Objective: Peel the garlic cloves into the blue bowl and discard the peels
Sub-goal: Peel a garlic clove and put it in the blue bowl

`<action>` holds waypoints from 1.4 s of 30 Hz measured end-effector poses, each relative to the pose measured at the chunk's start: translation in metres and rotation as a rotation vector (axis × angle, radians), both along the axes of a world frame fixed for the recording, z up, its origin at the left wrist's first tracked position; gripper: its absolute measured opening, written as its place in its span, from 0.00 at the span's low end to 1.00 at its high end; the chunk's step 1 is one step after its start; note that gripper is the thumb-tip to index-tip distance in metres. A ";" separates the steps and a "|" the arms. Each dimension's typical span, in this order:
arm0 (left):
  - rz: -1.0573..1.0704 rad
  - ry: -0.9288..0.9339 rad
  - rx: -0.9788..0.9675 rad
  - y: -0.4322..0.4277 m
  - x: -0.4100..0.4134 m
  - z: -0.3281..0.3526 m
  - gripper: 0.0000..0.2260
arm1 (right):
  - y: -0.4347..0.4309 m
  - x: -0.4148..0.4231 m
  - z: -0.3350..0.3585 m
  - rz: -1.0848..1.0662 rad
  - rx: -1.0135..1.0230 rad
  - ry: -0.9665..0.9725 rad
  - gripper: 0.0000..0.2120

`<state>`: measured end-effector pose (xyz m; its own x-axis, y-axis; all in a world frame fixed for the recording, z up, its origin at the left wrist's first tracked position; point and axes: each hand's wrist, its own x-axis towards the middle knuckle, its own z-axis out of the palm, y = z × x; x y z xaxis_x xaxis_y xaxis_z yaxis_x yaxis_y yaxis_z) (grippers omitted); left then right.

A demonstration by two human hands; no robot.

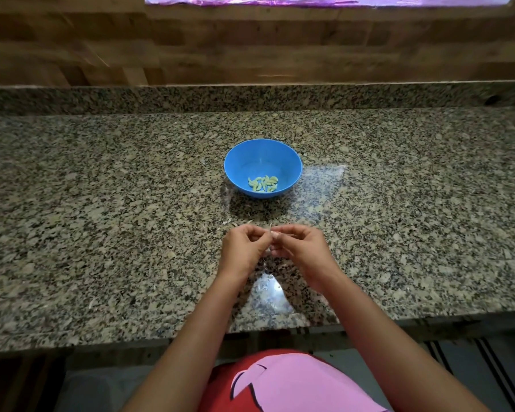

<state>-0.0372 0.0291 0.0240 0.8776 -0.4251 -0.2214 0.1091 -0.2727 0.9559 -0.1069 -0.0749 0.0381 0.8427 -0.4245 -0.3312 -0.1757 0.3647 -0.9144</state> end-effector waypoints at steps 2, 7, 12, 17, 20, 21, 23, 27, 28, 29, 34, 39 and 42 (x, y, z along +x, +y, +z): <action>-0.012 0.000 -0.003 -0.001 0.000 0.000 0.08 | -0.003 0.000 0.002 0.009 0.053 -0.003 0.03; -0.040 0.107 -0.071 -0.008 -0.001 0.001 0.05 | -0.014 0.001 0.003 0.039 -0.007 0.081 0.03; -0.040 0.137 -0.088 -0.014 -0.001 0.003 0.08 | -0.021 0.002 0.002 0.000 0.168 0.108 0.05; -0.013 0.086 0.009 -0.014 0.002 -0.006 0.06 | -0.024 0.002 0.000 -0.023 0.216 0.106 0.05; -0.019 0.074 0.047 -0.013 0.002 -0.004 0.04 | -0.029 0.003 0.001 -0.031 0.175 0.099 0.07; -0.039 0.094 0.028 -0.013 0.001 -0.002 0.04 | -0.030 0.003 0.002 -0.036 0.163 0.092 0.08; -0.073 0.127 -0.019 -0.014 -0.001 0.002 0.03 | -0.030 0.004 0.002 -0.030 0.094 0.087 0.11; -0.043 0.159 -0.079 -0.015 0.000 0.004 0.02 | -0.030 0.004 0.000 0.035 -0.111 0.090 0.13; -0.023 0.162 -0.073 -0.014 0.001 0.003 0.02 | -0.030 0.004 -0.001 0.045 -0.168 0.101 0.12; -0.005 0.156 -0.051 -0.013 0.003 0.001 0.04 | -0.031 0.004 -0.002 0.055 -0.247 0.120 0.12; -0.042 -0.112 0.225 -0.005 0.004 -0.007 0.02 | -0.034 0.014 -0.008 0.090 -0.729 0.224 0.11; -0.082 -0.467 0.489 0.012 -0.002 -0.015 0.03 | -0.044 0.033 -0.022 0.080 -1.042 0.280 0.07; -0.011 -0.460 0.476 0.022 -0.006 -0.017 0.05 | -0.031 0.021 -0.023 0.133 -1.116 0.318 0.16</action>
<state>-0.0433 0.0512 0.0071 0.9240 -0.3824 0.0085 -0.2861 -0.6761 0.6790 -0.0859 -0.1058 0.0147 0.8484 -0.5282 -0.0340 -0.4309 -0.6521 -0.6238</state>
